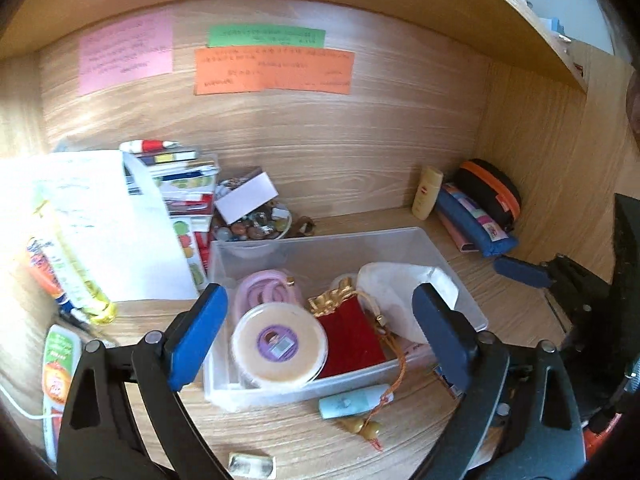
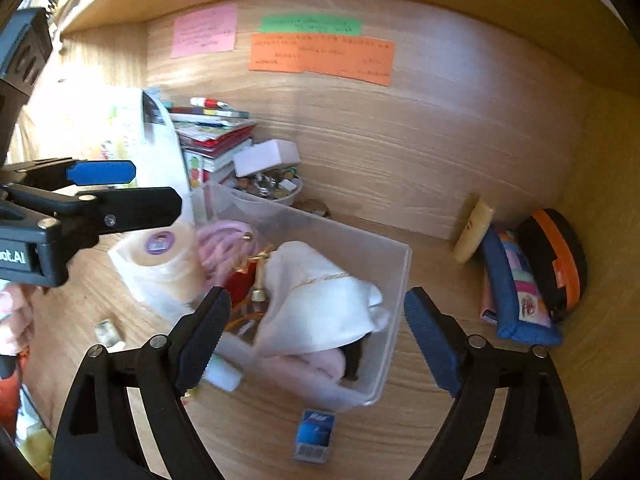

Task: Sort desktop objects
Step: 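Lower red pouch into the clear box while right tool drops white pouch in, then move left tool to the stone block while right tool approaches blue Max card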

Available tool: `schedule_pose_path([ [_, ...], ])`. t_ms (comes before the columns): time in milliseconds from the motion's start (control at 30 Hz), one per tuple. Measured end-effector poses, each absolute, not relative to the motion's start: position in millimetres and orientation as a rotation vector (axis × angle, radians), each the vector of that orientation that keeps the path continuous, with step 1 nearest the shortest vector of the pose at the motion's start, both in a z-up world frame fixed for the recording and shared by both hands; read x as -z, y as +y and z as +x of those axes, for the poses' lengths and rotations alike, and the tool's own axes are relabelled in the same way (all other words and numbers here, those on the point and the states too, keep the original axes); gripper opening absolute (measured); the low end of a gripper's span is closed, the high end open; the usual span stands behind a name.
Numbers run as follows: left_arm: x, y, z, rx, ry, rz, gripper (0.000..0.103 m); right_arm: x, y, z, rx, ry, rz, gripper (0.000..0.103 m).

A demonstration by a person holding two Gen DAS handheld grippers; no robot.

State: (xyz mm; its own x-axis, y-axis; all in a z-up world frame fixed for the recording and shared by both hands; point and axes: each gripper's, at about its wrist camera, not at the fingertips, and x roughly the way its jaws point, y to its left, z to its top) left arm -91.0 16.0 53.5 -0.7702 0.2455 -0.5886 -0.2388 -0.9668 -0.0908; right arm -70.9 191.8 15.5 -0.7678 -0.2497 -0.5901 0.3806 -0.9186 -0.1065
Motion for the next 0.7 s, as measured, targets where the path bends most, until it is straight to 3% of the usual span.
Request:
schedule_pose_path([
  [133,-52.0,12.5,-76.4,-2.764,-0.001,-0.902,0.094,-18.1,186.7,-54.7,2.66,0.337,0.809,0.089],
  [233,-48.7,9.5,-69.3,-2.777,0.006,-0.915,0.095,-16.5,183.8,-45.4,2.648,0.333,0.805,0.097],
  [700,-14.2,-23.6,-54.0,-2.822,0.0,-1.06,0.098,5.0,187.8,-24.0,2.636,0.334,0.876,0.099],
])
